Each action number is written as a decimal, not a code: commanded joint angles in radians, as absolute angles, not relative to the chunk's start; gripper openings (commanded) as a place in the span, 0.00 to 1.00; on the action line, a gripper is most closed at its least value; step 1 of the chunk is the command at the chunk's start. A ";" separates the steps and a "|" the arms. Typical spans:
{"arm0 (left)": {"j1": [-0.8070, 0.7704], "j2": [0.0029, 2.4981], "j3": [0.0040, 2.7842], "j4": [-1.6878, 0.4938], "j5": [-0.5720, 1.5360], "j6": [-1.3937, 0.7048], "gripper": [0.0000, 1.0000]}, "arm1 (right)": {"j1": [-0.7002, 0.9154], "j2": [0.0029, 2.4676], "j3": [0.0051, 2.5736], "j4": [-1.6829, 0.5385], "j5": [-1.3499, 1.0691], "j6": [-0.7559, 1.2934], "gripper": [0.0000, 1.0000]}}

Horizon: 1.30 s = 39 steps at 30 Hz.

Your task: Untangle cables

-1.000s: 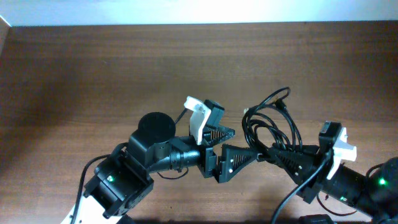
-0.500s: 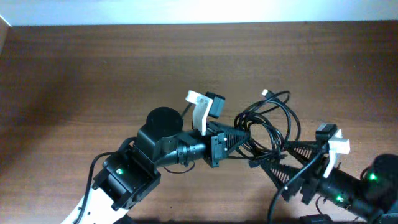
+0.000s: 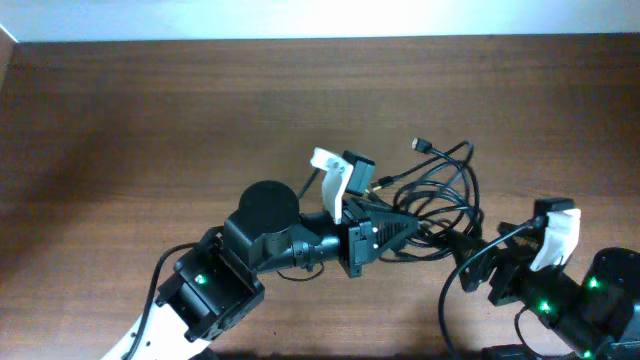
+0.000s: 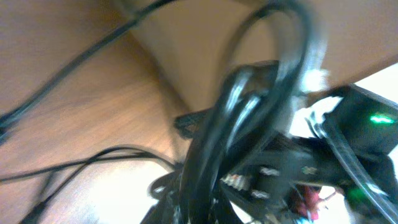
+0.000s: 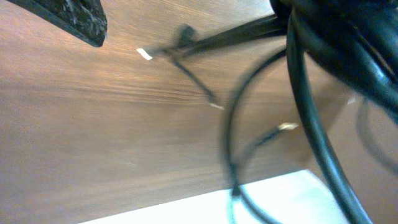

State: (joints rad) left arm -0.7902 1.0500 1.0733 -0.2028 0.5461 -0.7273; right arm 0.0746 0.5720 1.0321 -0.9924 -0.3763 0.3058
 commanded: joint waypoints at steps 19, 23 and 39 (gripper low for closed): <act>-0.157 1.015 1.095 0.097 1.574 -0.702 0.00 | 0.072 0.585 1.032 -1.086 0.537 0.376 0.97; -0.019 1.015 1.095 0.097 1.574 -0.630 0.00 | 0.072 0.585 1.032 -1.086 0.501 0.376 0.98; -0.066 1.022 1.094 -0.241 1.468 -0.424 0.99 | 0.072 0.585 1.032 -0.940 -0.237 0.284 0.04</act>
